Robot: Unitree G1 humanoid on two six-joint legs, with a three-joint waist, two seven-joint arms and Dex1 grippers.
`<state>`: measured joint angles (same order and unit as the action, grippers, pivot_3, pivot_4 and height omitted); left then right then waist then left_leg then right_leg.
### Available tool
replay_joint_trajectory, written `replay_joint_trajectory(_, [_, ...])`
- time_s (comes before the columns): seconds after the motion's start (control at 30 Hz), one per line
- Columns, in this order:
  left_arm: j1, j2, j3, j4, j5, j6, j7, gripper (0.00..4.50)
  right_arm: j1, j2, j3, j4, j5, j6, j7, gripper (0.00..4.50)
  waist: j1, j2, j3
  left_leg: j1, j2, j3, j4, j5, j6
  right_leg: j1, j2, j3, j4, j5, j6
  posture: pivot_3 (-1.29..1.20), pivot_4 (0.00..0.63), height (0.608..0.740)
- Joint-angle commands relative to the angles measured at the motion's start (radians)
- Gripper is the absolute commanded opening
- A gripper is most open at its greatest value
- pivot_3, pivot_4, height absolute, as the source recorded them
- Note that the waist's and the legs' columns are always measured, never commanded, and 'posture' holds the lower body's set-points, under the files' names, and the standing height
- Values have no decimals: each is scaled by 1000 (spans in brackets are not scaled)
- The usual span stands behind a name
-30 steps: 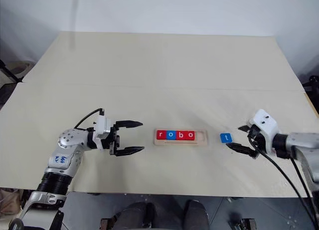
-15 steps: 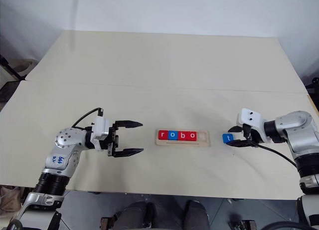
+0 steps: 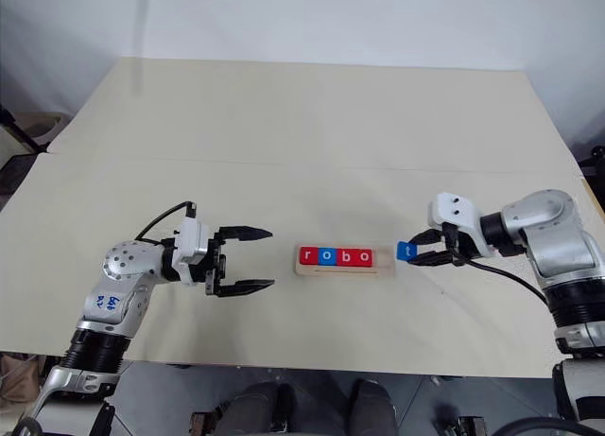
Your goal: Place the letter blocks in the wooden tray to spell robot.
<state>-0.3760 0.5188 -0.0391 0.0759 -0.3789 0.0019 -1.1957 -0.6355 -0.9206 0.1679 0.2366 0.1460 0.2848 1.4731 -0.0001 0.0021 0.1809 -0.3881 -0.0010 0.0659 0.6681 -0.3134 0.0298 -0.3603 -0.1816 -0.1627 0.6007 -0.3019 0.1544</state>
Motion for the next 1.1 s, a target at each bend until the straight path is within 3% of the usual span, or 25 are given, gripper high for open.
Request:
replay_joint_trajectory(0.03, [3,2,4,-52,-13,7,10,4500,-28,21,21,-47,-4,35,-5,1459,1,0,0,0,0,0,0,0,0,0,0,0,0,0,0,0,150,740])
replay_joint_trajectory(0.6, [41,8,19,-104,-17,23,56,4500,-67,76,76,37,-52,1,-11,1459,0,0,0,0,-1,0,0,0,0,0,0,0,0,0,0,0,150,740])
replay_joint_trajectory(0.9, [48,7,17,-100,-18,15,58,4500,-63,78,62,31,-33,21,-9,4468,-1,0,0,0,-1,0,0,0,0,0,0,0,0,0,0,0,150,740])
replay_joint_trajectory(1.1, [48,9,19,-82,-17,2,49,4500,-52,49,27,6,-17,14,-17,4468,-1,0,0,0,-1,0,0,0,0,0,0,0,0,0,0,0,150,740])
